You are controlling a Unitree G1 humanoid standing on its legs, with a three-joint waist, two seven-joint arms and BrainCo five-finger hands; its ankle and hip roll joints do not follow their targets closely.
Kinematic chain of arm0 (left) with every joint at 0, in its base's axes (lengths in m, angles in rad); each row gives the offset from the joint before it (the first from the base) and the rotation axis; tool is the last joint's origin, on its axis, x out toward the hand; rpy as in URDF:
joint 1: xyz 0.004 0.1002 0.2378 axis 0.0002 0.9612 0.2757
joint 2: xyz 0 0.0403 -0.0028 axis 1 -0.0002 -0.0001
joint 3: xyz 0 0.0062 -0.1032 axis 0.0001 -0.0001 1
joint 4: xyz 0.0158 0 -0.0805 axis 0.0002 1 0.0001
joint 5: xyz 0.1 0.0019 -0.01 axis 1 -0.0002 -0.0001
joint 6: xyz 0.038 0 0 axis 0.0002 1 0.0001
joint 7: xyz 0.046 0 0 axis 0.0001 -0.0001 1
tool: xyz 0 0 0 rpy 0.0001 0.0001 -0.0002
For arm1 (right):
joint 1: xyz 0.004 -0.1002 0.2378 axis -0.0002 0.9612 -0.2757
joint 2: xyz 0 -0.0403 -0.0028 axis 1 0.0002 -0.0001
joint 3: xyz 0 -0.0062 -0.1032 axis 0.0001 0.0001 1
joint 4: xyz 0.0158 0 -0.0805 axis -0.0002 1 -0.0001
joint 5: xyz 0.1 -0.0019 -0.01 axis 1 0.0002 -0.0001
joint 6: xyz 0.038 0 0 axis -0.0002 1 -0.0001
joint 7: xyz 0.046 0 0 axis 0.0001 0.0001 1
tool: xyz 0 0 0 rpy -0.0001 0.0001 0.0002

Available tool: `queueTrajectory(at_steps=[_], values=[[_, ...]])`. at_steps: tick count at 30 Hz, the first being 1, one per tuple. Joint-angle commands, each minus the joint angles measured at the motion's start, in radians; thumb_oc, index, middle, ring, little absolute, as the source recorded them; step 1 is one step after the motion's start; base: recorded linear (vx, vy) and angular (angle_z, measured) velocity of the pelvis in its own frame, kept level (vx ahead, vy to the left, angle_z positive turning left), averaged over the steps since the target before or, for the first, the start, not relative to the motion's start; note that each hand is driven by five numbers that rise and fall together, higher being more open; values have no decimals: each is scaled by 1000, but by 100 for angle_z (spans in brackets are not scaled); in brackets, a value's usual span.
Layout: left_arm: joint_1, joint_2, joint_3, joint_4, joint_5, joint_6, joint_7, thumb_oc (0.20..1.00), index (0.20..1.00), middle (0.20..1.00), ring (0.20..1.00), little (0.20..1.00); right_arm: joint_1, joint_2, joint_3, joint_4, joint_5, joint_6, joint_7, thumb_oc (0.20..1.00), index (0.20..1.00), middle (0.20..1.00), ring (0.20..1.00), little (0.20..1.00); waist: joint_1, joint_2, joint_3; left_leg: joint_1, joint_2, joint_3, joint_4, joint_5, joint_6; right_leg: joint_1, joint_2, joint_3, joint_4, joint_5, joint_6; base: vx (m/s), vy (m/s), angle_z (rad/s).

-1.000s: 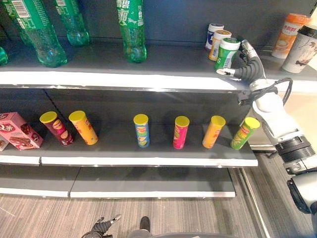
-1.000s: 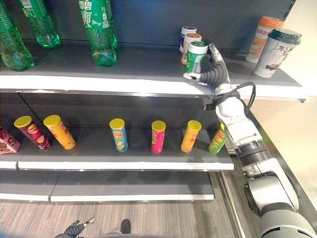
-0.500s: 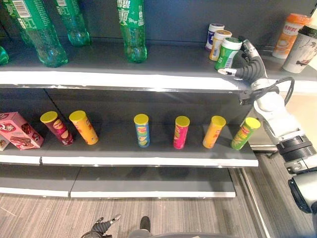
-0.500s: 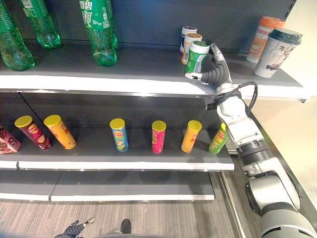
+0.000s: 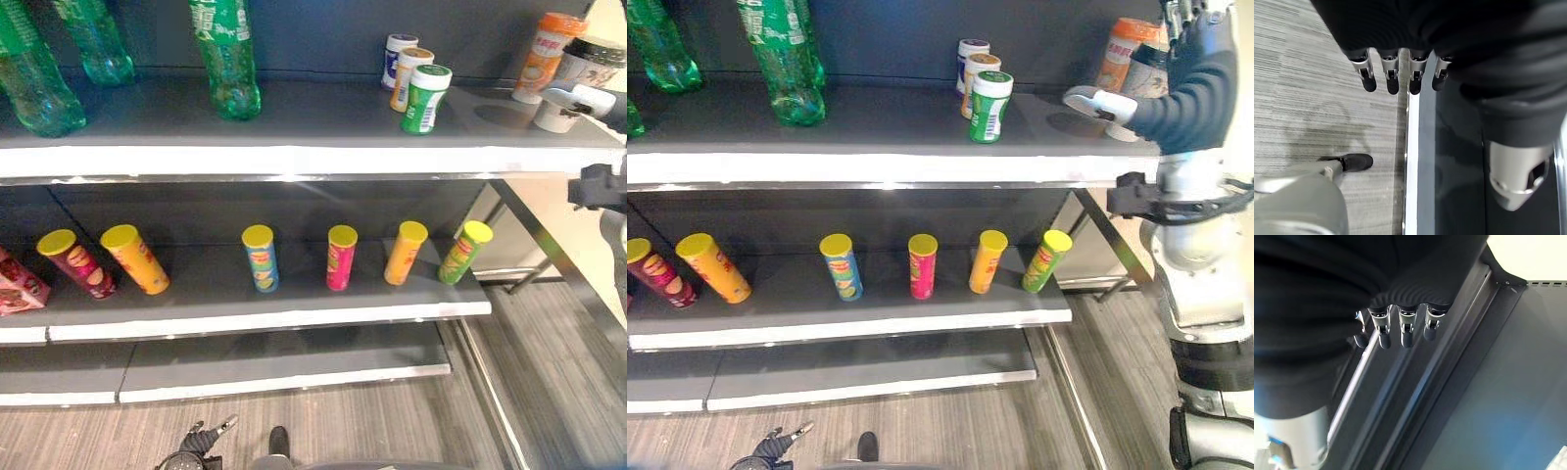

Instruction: Put the goods on the table back onto the shelves and tidy them up.

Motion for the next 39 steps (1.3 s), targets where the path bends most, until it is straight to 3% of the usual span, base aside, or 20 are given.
queueTrajectory(at_steps=[1, 8, 11, 14, 15, 17, 20, 22, 27, 28, 29, 31, 33, 34, 37, 39], values=[[-63, 38, -20, 0, 23, -38, -5, 1000, 1000, 1000, 1000, 1000, -12, -38, -85, -27, 78, -59, 12, 1000, 1000, 1000, 1000, 1000, 42, 7, 10, 170, 32, 36, 8, -222, -43, -128, -52, -6, -3, 150, 68, -2, 44, -25], [-53, 56, 20, -16, 28, -32, -37, 1000, 1000, 1000, 1000, 1000, 195, 21, -212, -24, 135, -51, 71, 1000, 1000, 1000, 1000, 1000, 6, 2, 21, 189, 15, 82, 8, -239, -16, -179, -64, 71, 23, 191, 88, -19, 79, -33], [-8, 68, 42, -76, 41, -64, -23, 1000, 1000, 1000, 1000, 1000, 296, 53, -269, -6, 110, -46, 78, 1000, 1000, 1000, 1000, 1000, 8, -1, 39, 185, 6, 85, 8, -240, -8, -199, -71, 83, 41, 200, 93, -73, 86, -40], [40, 70, 32, -144, 40, -78, -45, 1000, 1000, 1000, 1000, 1000, 423, 155, -366, 31, 71, -27, 70, 1000, 1000, 1000, 1000, 1000, -12, 5, 82, 171, -14, 91, 8, -239, 15, -257, -90, 112, 95, 250, 112, -158, 117, -23], [29, 82, 17, -152, 70, -77, -47, 1000, 1000, 1000, 1000, 1000, 455, 202, -379, 55, 30, -15, 46, 1000, 1000, 1000, 1000, 1000, -42, 12, 113, 155, -15, 122, 8, -232, 19, -305, -92, 124, 105, 308, 120, -214, 107, -52], [20, 90, 9, -159, 91, -72, -49, 1000, 1000, 1000, 1000, 1000, 477, 227, -389, 53, 16, -11, 41, 1000, 1000, 1000, 1000, 1000, -53, 25, 121, 143, -5, 149, 8, -227, 15, -323, -94, 85, 101, 321, 120, -155, 54, -77], [10, 92, -8, -177, 112, -65, -53, 1000, 1000, 1000, 1000, 1000, 499, 240, -396, 59, -4, 0, 35, 1000, 1000, 1000, 1000, 1000, -62, 52, 125, 120, 28, 188, 8, -210, 9, -301, -119, -32, 114, 284, 108, -117, 3, -48], [8, 94, -13, -191, 115, -64, -55, 1000, 1000, 1000, 1000, 1000, 499, 238, -396, 62, -14, 3, 34, 1000, 1000, 1000, 1000, 1000, -61, 62, 123, 108, 37, 204, 8, -202, 8, -289, -131, -66, 131, 268, 103, -79, 8, -21], [8, 94, -13, -191, 115, -64, -55, 1000, 1000, 1000, 1000, 1000, 499, 238, -396, 61, -14, 4, 34, 1000, 1000, 1000, 1000, 1000, -62, 62, 121, 106, 37, 203, 8, -201, 9, -292, -132, -66, 131, 269, 103, -65, -3, -21], [24, 101, -18, -237, 108, -61, -63, 1000, 1000, 1000, 1000, 1000, 465, 203, -385, 72, -44, 15, 25, 1000, 1000, 1000, 1000, 1000, -21, 85, 94, 66, 75, 292, 12, -175, 12, -208, -202, -164, 222, 226, 91, -400, -113, -4], [51, 108, -9, -243, 96, -56, -69, 1000, 1000, 1000, 1000, 1000, 412, 144, -359, 78, -48, 17, 28, 1000, 1000, 1000, 1000, 1000, 36, 78, 59, 37, 90, 326, 18, -174, 8, -131, -245, -223, 247, 252, 113, -474, -163, -70], [71, 112, 11, -237, 89, -53, -71, 1000, 1000, 1000, 1000, 1000, 361, 94, -320, 94, -49, 13, 30, 1000, 1000, 1000, 1000, 1000, 80, 57, 38, 17, 99, 374, 22, -151, 2, -82, -261, -291, 218, 326, 124, -271, -196, -176], [79, 113, 24, -229, 87, -52, -71, 1000, 1000, 1000, 1000, 1000, 331, 60, -303, 104, -58, 17, 26, 1000, 1000, 1000, 1000, 1000, 110, 32, 19, -3, 105, 404, 25, -134, -5, -47, -248, -331, 169, 375, 124, -192, -250, -130], [90, 110, 38, -215, 79, -49, -74, 1000, 1000, 1000, 1000, 1000, 292, -5, -298, 114, -77, 18, 9, 1000, 1000, 1000, 1000, 1000, 137, 10, 11, -11, 129, 436, 27, -102, -23, -48, -222, -361, 119, 356, 124, -146, -285, -72], [102, 106, 46, -201, 78, -48, -72, 1000, 1000, 1000, 1000, 1000, 252, -48, -276, 127, -66, 15, 8, 1000, 1000, 1000, 1000, 1000, 155, 1, 9, -9, 151, 453, 29, -84, -40, -46, -199, -397, 74, 322, 124, -53, -195, -85], [96, 96, 56, -164, 86, -47, -71, 1000, 1000, 1000, 1000, 1000, 216, -134, -258, 157, -63, 14, 3, 1000, 1000, 1000, 1000, 1000, 163, 4, 23, -8, 201, 455, 46, -52, -77, -42, -137, -399, 6, 170, 112, -8, -262, -54]])
